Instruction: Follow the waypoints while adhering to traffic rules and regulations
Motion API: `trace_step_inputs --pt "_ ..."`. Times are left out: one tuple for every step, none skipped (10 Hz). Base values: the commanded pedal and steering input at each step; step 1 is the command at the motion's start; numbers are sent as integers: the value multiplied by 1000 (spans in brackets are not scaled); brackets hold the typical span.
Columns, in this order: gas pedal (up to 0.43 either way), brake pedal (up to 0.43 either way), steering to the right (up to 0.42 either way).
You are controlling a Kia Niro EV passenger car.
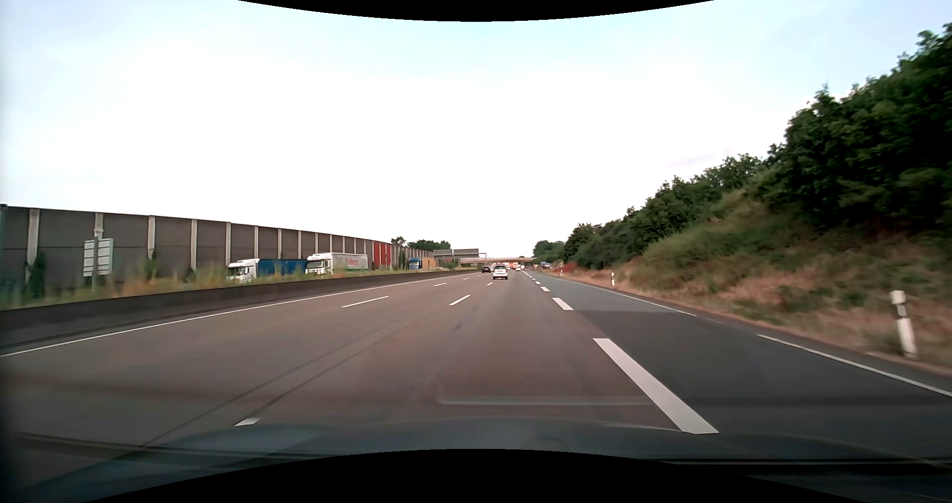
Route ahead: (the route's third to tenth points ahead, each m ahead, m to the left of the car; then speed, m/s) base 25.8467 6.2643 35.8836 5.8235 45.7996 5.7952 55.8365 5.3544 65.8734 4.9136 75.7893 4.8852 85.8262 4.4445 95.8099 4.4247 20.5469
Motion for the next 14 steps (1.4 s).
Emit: trace_step_inputs --pt "177 0 3" --pt "177 0 3" --pt "177 0 3" --pt "177 0 3" --pt "177 0 3" --pt "177 0 3" --pt "177 0 3" --pt "177 0 3" --pt "177 0 3" --pt "177 0 3" --pt "177 0 3" --pt "177 0 3" --pt "177 0 2" --pt "177 0 2"
